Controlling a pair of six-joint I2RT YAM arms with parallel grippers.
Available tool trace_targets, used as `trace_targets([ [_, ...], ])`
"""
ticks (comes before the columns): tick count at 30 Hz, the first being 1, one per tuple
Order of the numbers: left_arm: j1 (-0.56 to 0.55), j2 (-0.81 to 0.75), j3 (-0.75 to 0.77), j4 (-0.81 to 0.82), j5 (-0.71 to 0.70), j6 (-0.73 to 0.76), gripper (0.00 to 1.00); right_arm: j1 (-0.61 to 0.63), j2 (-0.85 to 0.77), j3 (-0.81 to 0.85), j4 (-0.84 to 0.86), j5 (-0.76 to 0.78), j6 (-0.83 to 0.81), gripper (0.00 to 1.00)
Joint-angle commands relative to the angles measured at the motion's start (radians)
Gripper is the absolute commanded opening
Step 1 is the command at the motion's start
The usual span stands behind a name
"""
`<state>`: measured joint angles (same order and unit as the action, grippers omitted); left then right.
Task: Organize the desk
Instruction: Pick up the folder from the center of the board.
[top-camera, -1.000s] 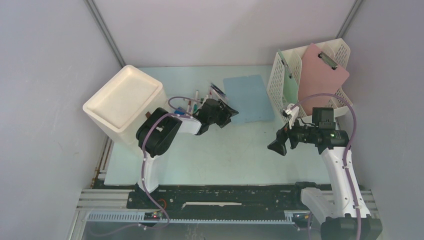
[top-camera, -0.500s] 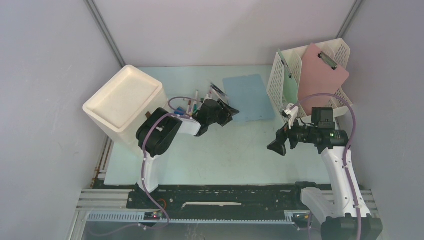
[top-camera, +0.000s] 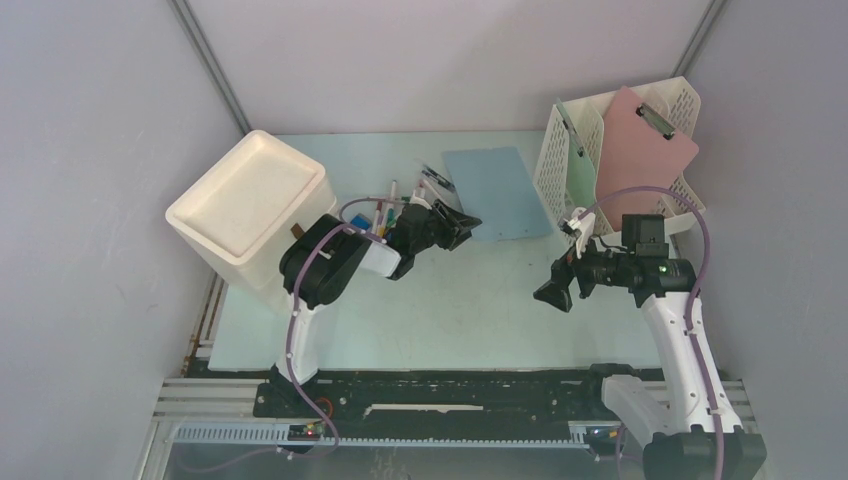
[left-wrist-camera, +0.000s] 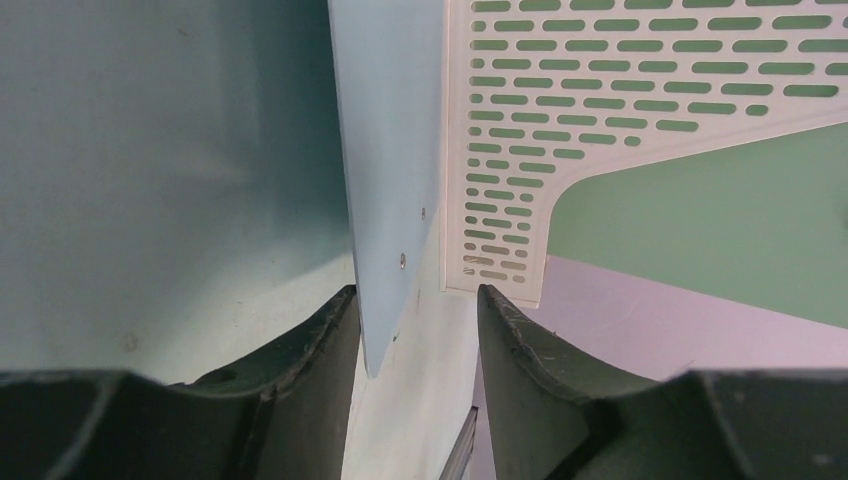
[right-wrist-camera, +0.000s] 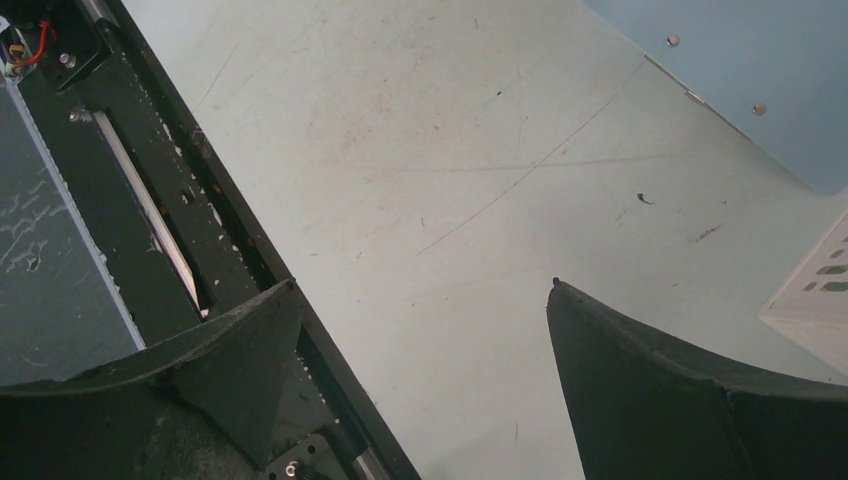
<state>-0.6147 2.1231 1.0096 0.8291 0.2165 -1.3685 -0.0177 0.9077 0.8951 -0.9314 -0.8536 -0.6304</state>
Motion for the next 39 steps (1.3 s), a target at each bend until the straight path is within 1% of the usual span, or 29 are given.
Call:
trace_targets([
  [1,0.006,0.008,0.041,0.062,0.024,-0.014,0.47,0.011,0.003,-0.002,0.007,0.001,-0.017,1.00],
  [2,0.007,0.012,0.046,0.055,0.027,-0.014,0.45,0.012,0.005,-0.003,0.008,0.002,-0.017,1.00],
  [6,0.006,0.021,0.066,0.034,0.029,-0.009,0.42,0.016,0.004,-0.003,0.008,0.005,-0.016,1.00],
  [15,0.005,0.033,0.097,-0.004,0.026,0.022,0.30,0.015,0.002,-0.002,0.007,0.008,-0.015,1.00],
  [22,0.006,0.043,0.110,-0.025,0.024,0.047,0.23,0.015,0.002,-0.004,0.007,0.007,-0.017,1.00],
  [28,0.006,0.047,0.116,-0.031,0.023,0.061,0.08,0.016,0.000,-0.005,0.010,0.006,-0.017,1.00],
  [32,0.005,0.042,0.111,-0.031,0.022,0.080,0.01,0.015,0.000,-0.005,0.008,0.007,-0.017,1.00],
  [36,0.007,0.005,0.084,-0.031,0.007,0.126,0.00,0.015,0.000,-0.006,0.008,0.005,-0.019,1.00],
  [39,0.006,-0.051,0.051,-0.034,-0.008,0.180,0.00,0.015,-0.001,-0.005,0.008,0.003,-0.018,1.00],
])
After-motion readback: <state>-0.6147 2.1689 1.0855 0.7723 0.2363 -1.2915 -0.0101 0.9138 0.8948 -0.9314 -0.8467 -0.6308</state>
